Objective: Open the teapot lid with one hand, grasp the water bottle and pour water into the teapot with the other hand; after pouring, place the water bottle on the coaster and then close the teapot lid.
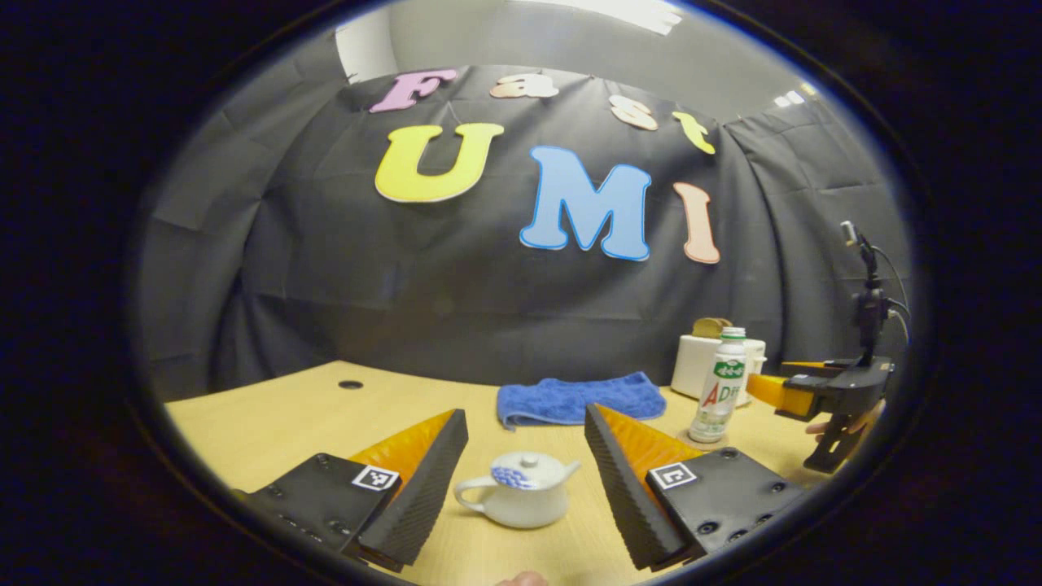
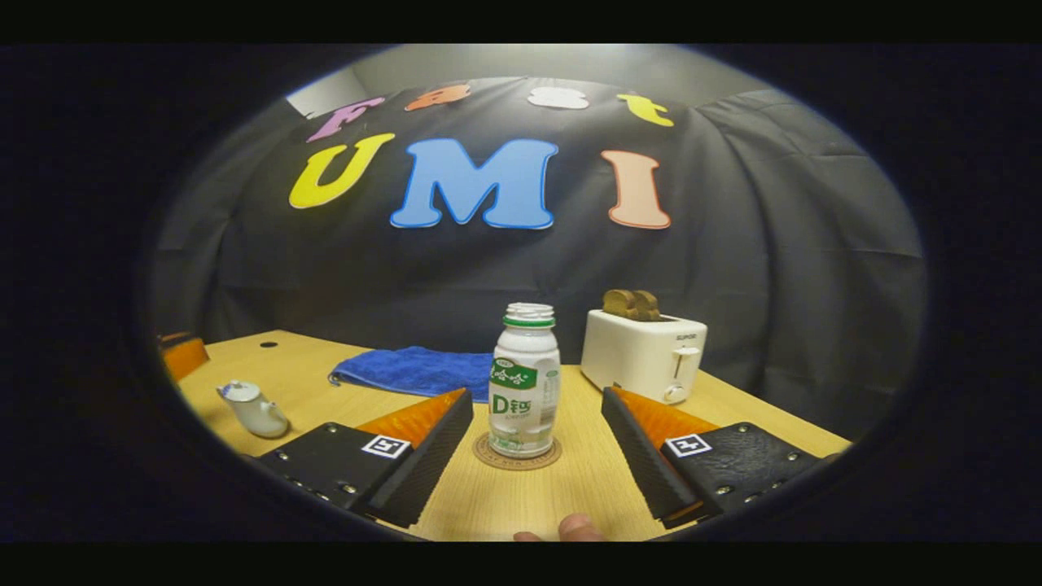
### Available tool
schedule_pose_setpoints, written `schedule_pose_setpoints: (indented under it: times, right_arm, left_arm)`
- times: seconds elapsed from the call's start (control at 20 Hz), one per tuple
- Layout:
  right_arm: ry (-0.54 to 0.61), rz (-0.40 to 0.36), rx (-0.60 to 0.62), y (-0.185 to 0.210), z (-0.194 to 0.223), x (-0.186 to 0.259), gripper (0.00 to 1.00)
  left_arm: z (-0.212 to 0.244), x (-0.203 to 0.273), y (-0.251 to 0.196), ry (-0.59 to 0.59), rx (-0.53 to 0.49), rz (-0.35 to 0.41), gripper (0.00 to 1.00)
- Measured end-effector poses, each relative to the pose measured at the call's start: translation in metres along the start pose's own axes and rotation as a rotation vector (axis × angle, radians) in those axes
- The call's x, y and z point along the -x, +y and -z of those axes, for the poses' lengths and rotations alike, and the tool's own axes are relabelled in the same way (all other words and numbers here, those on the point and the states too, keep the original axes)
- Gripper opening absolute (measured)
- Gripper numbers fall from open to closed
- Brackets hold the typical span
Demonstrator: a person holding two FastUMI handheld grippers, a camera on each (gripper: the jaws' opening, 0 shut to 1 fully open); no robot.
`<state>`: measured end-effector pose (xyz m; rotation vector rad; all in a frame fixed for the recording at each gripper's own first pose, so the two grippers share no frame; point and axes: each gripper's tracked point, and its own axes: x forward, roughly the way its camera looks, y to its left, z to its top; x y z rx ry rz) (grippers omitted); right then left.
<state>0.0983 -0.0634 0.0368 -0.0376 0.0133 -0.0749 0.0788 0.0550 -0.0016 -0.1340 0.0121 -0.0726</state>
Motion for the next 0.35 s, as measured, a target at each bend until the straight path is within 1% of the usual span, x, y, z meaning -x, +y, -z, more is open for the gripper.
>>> schedule_pose_setpoints:
  times: [0.05, 0.15, 0.25, 0.35]
  right_arm:
    - [0.0, 0.003, -0.017, 0.003, 0.0, 0.021, 0.98]
    - [0.012, -0.008, -0.041, 0.018, 0.01, 0.062, 0.98]
    - [0.025, -0.016, -0.028, 0.033, 0.03, 0.097, 0.98]
    - [0.03, -0.039, -0.032, 0.05, 0.045, 0.121, 0.99]
  left_arm:
    - [-0.001, 0.01, -0.004, 0.003, 0.012, -0.006, 0.94]
    - [-0.003, 0.038, -0.013, -0.01, 0.0, -0.03, 0.99]
    - [0.004, 0.067, -0.033, -0.019, -0.065, -0.04, 0.99]
    - [0.012, 0.092, -0.05, -0.026, -0.096, -0.047, 0.98]
